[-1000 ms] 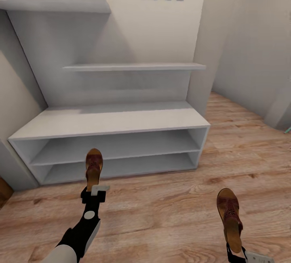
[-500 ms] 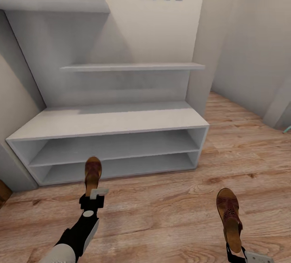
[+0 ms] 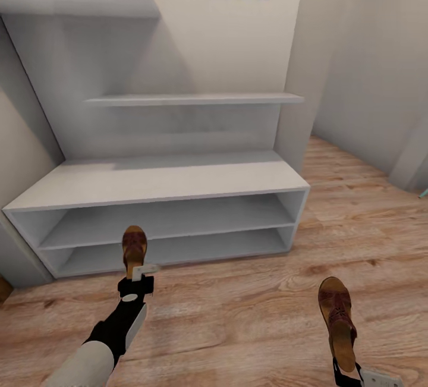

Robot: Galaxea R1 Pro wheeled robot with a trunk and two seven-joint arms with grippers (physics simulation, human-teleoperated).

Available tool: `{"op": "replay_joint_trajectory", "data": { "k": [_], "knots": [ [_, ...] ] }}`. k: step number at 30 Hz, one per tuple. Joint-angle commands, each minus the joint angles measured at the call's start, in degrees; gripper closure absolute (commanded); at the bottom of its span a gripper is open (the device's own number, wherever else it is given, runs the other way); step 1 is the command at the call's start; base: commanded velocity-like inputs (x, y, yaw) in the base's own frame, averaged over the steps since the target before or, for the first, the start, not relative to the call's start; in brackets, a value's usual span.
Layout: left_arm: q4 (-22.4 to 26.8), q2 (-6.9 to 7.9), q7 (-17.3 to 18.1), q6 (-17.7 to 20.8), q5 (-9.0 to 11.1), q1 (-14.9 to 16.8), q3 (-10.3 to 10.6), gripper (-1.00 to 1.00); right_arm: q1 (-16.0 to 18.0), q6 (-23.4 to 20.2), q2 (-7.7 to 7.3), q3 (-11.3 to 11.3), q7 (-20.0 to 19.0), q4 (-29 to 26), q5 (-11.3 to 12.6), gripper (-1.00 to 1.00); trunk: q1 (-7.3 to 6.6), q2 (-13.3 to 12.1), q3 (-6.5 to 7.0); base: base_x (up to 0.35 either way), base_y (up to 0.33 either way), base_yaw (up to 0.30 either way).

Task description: Pick up the two gym shoes and the two sandals from the corridor floor and place them onto the hallstand (shoe rack) in the corridor, making sure they are on the rack and not on the floor. Arrange them so the two gym shoes are next to each other and the two sandals are next to each other.

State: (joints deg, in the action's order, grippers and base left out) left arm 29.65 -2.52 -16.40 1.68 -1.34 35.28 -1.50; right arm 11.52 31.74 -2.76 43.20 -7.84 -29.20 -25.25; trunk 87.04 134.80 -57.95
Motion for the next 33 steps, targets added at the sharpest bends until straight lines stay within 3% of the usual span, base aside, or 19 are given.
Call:
{"op": "replay_joint_trajectory", "data": {
  "k": [1, 6, 14, 20, 33],
  "knots": [
    [0.1, -0.04, -0.1, 0.2, -0.1, 0.1, -0.2, 1.00, 0.1, 0.2, 0.03, 0.5, -0.6, 0.1, 0.0, 1.00, 0.02, 0.0, -0.05, 0.311, 0.000, 0.000],
    [0.1, 0.14, -0.1, 0.2, 0.5, 0.1, -0.2, 1.00, 0.1, 0.2, 0.03, 0.5, -0.6, 0.1, -0.1, 1.00, 0.02, 0.0, -0.05, 0.317, 0.000, 0.000],
    [0.1, 0.48, 0.0, 0.2, 0.7, 0.2, -0.2, 1.00, 0.1, 0.2, 0.03, 0.5, -0.6, 0.1, -0.1, 1.00, 0.02, 0.0, -0.05, 0.079, 0.000, 0.000],
    [0.1, 0.50, 0.1, 0.2, 2.1, 0.2, -0.2, 1.00, 0.1, 0.2, 0.03, 0.5, -0.6, 0.1, -0.1, 1.00, 0.02, 0.0, -0.05, 0.298, 0.000, 0.000],
    [0.1, 0.56, 0.0, 0.1, 2.3, 0.1, -0.2, 1.00, 0.1, 0.2, -0.05, 0.5, -0.6, 0.1, -0.1, 1.00, 0.02, 0.0, -0.05, 0.236, 0.010, 0.000]
  ]
}}
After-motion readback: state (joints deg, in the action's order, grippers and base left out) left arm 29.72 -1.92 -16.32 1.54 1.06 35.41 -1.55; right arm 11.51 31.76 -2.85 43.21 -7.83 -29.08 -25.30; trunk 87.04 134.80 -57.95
